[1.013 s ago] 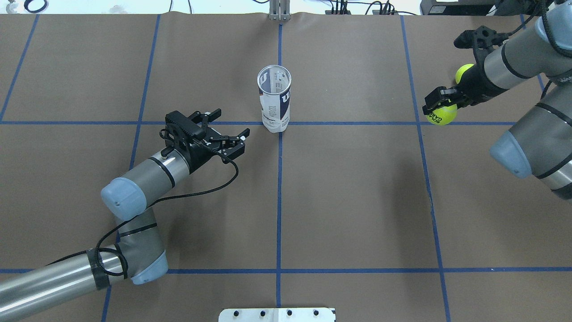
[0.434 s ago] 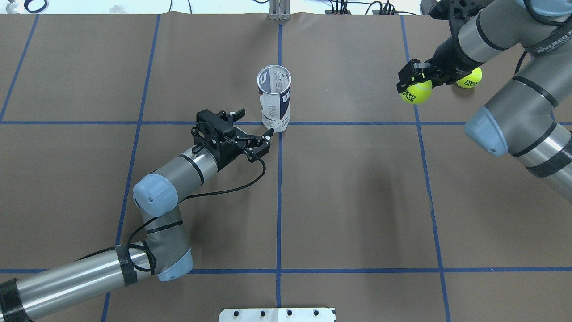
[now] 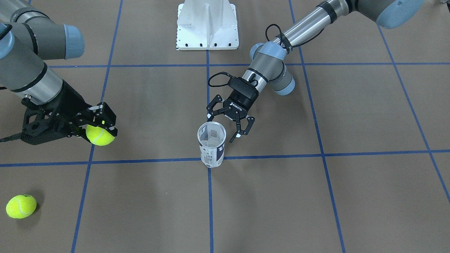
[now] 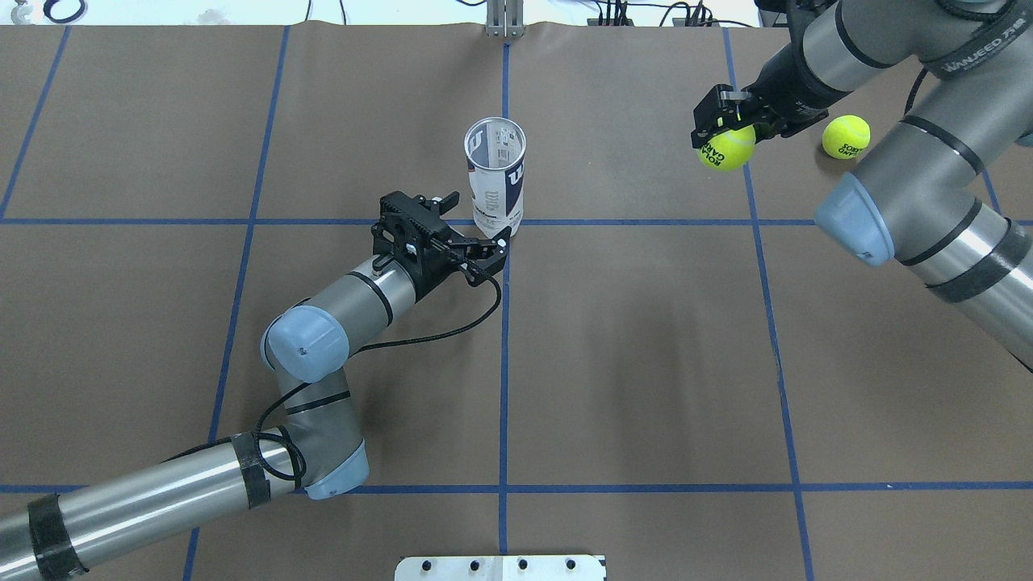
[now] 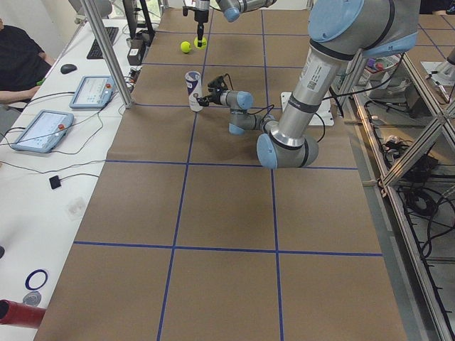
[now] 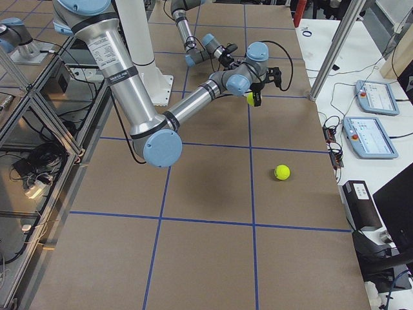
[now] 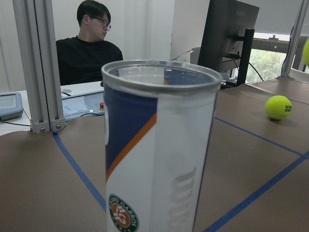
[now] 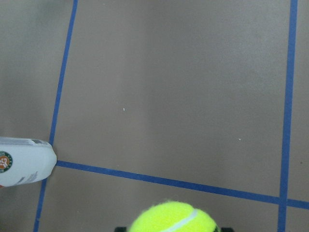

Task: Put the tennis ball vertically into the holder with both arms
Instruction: 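Carry the ball with the right gripper above the can's opening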

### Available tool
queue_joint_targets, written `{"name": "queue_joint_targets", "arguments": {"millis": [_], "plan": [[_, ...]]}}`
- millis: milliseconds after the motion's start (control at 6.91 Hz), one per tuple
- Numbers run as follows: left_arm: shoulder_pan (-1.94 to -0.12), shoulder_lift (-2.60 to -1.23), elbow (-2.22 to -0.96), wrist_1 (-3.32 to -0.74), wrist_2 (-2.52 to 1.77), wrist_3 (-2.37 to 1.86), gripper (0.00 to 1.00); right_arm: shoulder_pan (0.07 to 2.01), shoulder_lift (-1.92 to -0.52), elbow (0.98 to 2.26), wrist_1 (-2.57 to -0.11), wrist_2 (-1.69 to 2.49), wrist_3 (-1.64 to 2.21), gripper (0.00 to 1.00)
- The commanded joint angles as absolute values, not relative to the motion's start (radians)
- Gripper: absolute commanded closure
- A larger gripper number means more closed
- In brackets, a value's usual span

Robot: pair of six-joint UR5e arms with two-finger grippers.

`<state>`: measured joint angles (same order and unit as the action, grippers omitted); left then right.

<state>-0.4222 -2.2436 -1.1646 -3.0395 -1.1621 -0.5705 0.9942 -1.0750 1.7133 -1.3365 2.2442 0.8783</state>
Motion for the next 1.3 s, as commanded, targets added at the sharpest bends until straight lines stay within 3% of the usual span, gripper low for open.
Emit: {"name": "queue_joint_targets", "arguments": {"millis": [0, 1158], "plan": [[-0.429, -2.249, -1.146, -3.028, -1.161, -0.569, 0.01, 0.992, -1.036, 1.709, -1.338, 2.243, 0.906, 1.00], [-0.460, -2.302, -1.105, -2.950, -1.148, -0.575, 0.01, 0.957, -0.879, 1.667, -1.341, 2.240, 1.034, 1.00]]}}
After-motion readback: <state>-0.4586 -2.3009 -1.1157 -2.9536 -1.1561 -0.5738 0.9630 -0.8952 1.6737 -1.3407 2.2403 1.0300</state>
